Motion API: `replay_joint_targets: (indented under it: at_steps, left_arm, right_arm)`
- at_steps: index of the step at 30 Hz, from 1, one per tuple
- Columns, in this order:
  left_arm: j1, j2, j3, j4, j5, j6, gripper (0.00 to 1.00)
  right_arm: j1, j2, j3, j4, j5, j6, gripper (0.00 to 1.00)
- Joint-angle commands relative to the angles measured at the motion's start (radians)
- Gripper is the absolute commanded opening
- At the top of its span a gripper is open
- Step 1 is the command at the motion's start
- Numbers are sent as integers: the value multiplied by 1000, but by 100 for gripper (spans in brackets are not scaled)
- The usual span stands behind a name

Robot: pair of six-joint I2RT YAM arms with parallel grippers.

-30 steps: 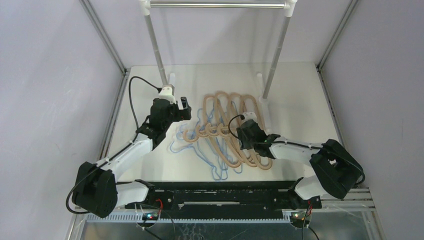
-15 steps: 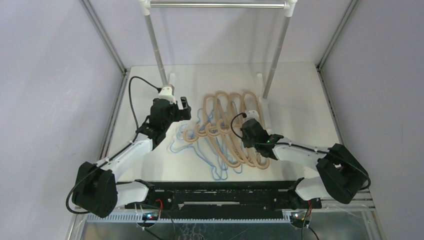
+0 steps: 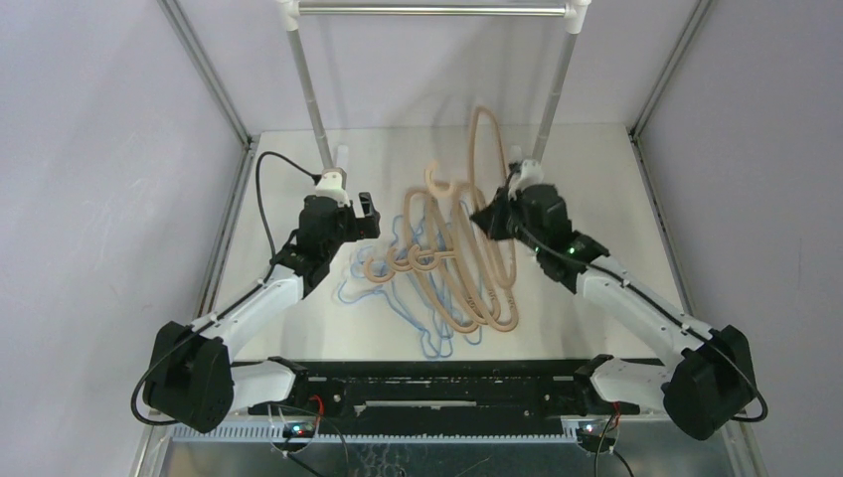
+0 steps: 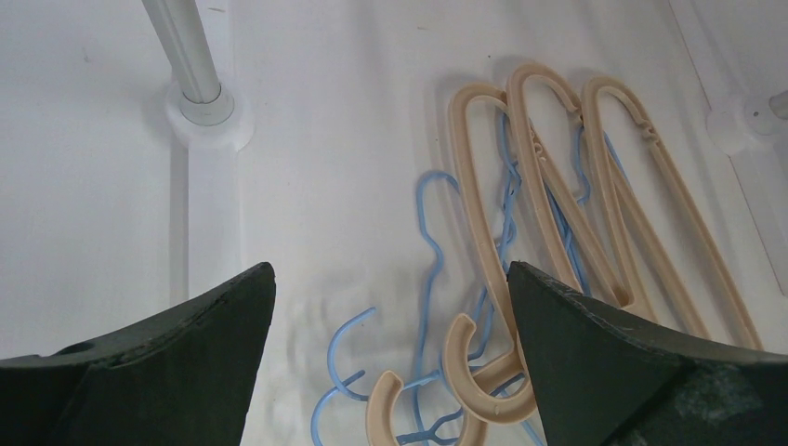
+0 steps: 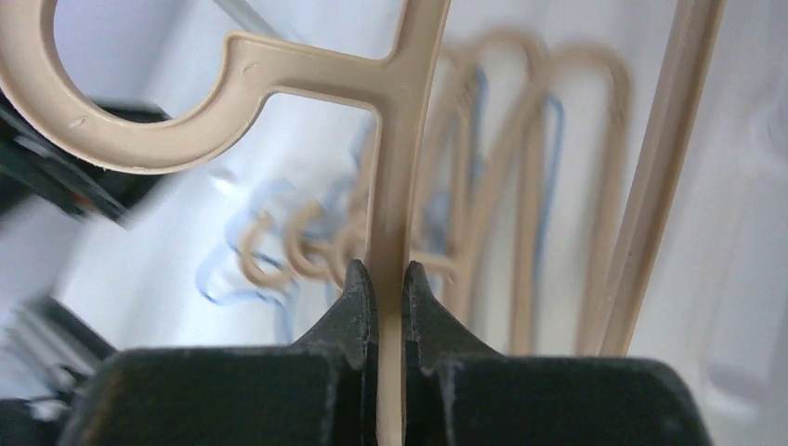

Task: Organize the hangers

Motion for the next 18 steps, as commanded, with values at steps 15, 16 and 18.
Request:
replay_joint_targets:
  at_steps: [15, 16, 18]
  left_arm:
    - [-3, -23, -31, 48, -24, 19, 99]
    - [-3, -23, -31, 46, -27, 20, 100]
    - [-2, -23, -31, 45, -26, 20, 100]
  right_arm:
    - [-168, 425, 632, 570, -570, 427, 0]
    - [-169, 442, 637, 610, -578, 457, 0]
    - [-166, 477, 656, 661, -583, 503, 0]
